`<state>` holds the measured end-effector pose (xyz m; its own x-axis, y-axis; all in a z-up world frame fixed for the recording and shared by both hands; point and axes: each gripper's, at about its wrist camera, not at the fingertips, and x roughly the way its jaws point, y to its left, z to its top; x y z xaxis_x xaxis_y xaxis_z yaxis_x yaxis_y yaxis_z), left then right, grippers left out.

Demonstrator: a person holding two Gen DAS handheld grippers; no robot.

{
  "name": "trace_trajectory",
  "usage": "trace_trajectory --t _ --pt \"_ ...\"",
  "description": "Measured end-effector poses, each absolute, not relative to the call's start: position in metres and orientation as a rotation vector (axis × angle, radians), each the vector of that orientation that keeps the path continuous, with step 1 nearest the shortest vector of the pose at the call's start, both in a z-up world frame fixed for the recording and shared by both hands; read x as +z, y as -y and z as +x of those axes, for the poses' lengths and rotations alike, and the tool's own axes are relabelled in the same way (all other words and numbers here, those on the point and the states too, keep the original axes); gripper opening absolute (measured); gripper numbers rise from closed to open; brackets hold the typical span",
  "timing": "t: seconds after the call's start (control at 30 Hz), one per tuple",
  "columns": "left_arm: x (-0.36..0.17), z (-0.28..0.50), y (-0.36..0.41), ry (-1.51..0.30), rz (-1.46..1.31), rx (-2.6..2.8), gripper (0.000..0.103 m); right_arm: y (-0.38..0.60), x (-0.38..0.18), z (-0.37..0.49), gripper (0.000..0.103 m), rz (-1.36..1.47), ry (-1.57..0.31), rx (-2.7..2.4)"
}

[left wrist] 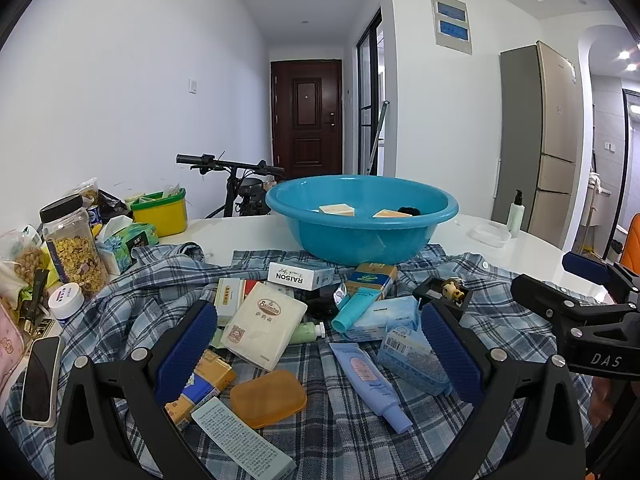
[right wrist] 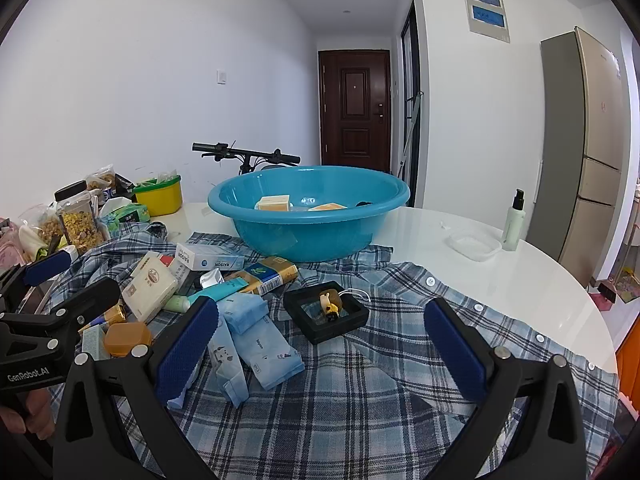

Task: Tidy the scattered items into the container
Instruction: 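Move both tools toward the items on the plaid shirt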

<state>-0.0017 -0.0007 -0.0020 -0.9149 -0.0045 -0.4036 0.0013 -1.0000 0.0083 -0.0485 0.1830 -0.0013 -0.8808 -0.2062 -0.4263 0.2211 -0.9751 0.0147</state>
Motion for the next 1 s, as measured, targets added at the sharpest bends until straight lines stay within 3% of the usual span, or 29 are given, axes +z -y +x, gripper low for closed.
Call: trace_trajectory --t 1.0 --pt "0.0002 -0.0015 0.0035 -0.017 0.659 -3.071 0.103 -0.1799 0.0006 -0.0475 0.103 0.656 -0.054 -2.826"
